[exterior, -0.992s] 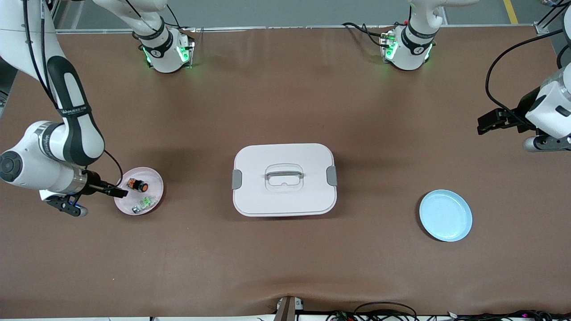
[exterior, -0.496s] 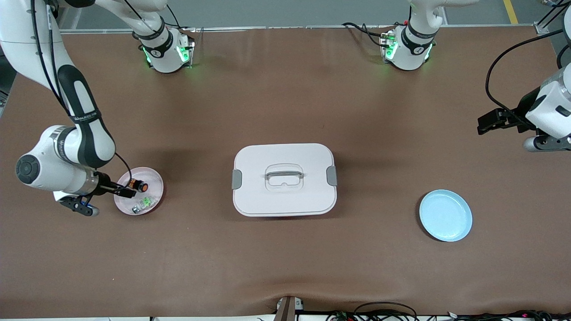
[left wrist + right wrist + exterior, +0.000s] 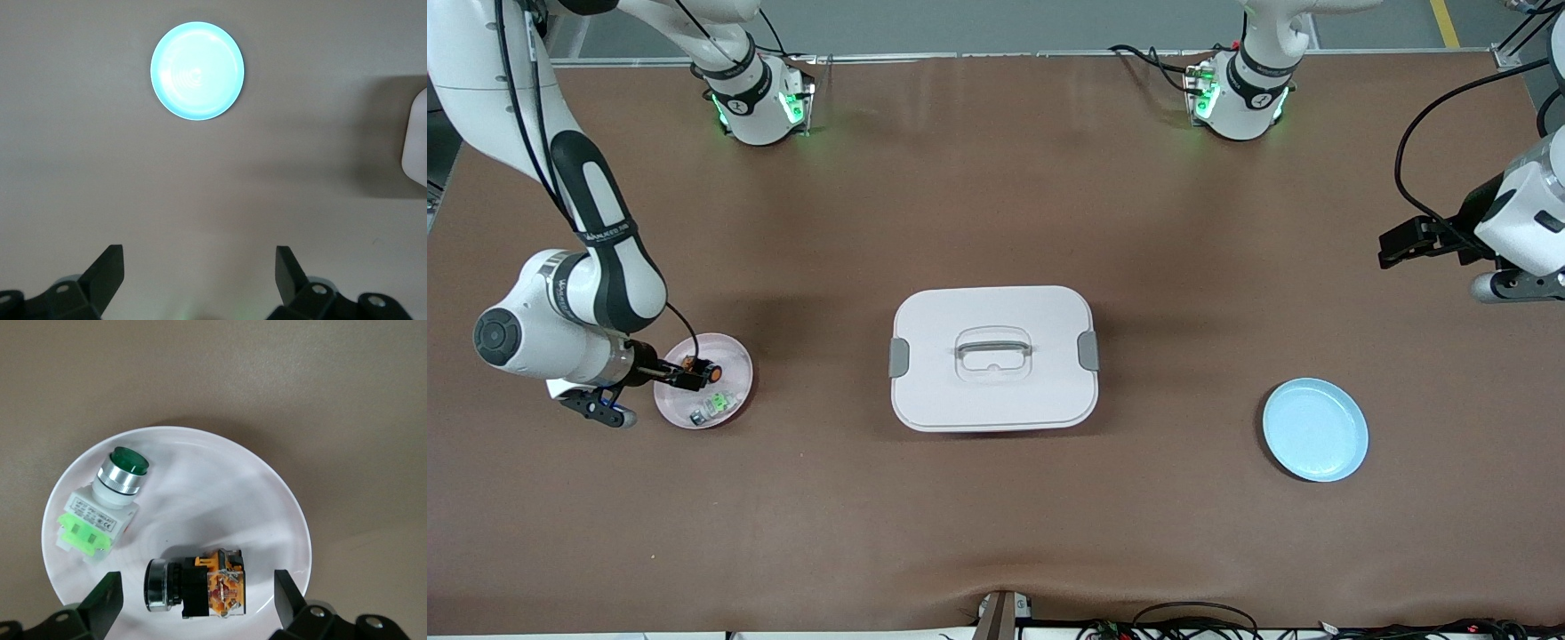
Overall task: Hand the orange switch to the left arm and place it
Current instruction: 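Close the right gripper on the black-and-orange switch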
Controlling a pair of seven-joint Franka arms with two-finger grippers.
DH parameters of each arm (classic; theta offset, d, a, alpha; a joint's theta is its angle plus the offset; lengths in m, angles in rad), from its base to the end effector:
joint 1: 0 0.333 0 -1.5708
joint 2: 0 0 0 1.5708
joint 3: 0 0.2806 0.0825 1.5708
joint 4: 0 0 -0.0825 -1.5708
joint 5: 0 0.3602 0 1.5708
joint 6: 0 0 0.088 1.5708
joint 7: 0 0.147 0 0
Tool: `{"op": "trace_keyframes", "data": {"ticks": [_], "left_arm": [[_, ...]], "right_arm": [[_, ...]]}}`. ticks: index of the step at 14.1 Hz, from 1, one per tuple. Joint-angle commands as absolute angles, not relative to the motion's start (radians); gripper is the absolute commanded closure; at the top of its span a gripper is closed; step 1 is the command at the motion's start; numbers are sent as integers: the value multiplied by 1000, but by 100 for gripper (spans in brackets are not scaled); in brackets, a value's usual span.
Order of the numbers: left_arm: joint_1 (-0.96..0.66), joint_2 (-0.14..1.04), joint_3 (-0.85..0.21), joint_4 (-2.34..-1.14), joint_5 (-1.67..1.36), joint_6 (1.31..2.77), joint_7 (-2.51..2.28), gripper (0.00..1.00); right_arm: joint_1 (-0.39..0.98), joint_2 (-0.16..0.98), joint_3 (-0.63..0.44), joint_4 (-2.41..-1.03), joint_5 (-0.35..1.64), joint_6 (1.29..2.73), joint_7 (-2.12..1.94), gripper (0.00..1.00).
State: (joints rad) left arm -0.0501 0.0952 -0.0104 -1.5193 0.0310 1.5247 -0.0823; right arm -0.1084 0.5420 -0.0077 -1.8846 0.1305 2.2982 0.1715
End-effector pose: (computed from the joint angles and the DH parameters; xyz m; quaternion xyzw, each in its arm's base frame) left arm 0.5460 -0.0282 0.5169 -0.9988 -0.0109 0.0437 0.0182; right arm 0.5795 -0.0609 0.1561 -0.9791 0.1882 0.0651 0.0420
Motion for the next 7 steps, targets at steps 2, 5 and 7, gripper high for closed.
{"op": "trace_keyframes", "data": {"ticks": [2,5,7], "left_arm": [[-49,104,-8,-1497,12,1516,-72,0],[-48,104,-8,-1497,12,1516,-72,0],[-48,104,-8,-1497,12,1516,-72,0]], "right_arm": [[-109,548,-2,-1914,147,2341,161,0],[-104,560,-2,-1916,147,2341,138,0],[-107,566,-2,-1916,147,2341,120,0]]}}
